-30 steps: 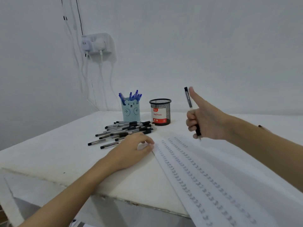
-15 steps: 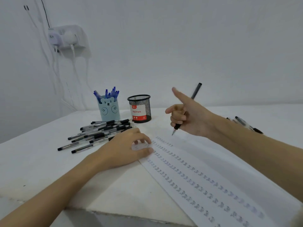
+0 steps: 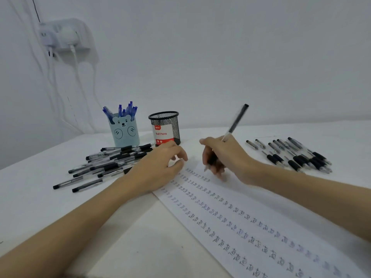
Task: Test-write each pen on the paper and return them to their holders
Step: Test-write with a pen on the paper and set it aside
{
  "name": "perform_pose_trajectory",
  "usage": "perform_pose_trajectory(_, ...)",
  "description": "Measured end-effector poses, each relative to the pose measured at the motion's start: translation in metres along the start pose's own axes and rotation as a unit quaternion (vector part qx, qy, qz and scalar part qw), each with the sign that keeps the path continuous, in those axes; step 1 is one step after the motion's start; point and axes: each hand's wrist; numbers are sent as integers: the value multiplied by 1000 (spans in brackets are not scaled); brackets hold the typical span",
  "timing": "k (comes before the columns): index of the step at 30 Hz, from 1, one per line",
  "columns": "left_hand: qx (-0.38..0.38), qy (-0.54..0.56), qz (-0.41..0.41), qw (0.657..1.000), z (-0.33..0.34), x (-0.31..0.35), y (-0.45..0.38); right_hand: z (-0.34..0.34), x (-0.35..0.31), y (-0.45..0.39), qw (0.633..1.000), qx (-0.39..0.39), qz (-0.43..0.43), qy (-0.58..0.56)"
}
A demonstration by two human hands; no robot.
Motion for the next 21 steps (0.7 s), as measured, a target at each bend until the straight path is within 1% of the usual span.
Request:
perform_pose_trajectory(3, -1, 27, 15, 1000, 12, -3, -1, 8, 8, 2, 999, 7, -7, 33)
perform_pose_trajectory(5, -3, 38, 20, 999, 14, -6, 0, 9, 13, 0, 996, 27, -33, 75)
perform_pose_trajectory(9, -7, 44, 12, 999, 12, -7, 2, 8, 18, -4, 991, 63, -73, 96)
perform_pose_trajectory(17, 5, 64, 4, 998, 11, -7, 3, 9, 18, -3, 990, 39, -70, 116)
perform_pose_trajectory(21, 11, 71, -1, 997, 10, -6, 3, 10, 17, -1, 989, 56, -75, 114)
Point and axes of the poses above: each hand's wrist, its own y-axis away from the middle knuckle, its own z-axis out of the palm, x = y × z, and after that the axes turned 3 degrees about -y, right-handed
